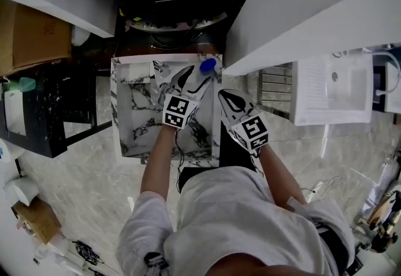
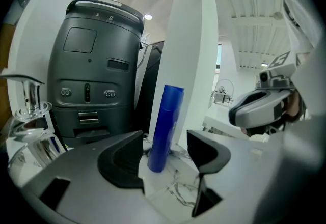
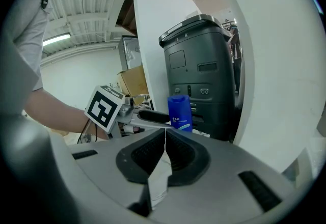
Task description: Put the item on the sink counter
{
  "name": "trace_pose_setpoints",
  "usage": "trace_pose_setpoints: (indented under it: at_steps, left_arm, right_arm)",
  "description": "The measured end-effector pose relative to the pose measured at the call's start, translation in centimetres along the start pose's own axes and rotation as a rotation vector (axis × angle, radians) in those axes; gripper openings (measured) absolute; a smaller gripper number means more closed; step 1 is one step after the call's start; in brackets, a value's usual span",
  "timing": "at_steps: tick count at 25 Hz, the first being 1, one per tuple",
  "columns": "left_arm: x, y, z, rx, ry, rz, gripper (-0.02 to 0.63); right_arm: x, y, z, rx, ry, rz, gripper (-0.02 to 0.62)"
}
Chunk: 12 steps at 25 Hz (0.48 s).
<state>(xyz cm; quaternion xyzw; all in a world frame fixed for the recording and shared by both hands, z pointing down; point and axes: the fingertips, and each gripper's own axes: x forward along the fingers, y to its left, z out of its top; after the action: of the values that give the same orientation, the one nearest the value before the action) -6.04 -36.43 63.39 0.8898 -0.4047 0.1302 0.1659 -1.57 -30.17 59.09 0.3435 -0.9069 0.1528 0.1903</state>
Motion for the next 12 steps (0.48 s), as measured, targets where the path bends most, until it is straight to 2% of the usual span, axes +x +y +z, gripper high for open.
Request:
trace_pose_setpoints:
  at_steps: [8, 12]
  left_arm:
    - [-2.5, -0.4, -0.1, 0.007, 0.013, 0.059, 0.258]
    - [-4.6, -0.8, 0.2, -0.009, -0.007, 0.125, 0.250]
  right_arm:
    - [-0.2, 1.3, -0.2, 0.020, -0.003, -0.007, 0.005]
    - [-0.5, 2.3, -0.2, 0.027, -0.007, -0.011, 0.005]
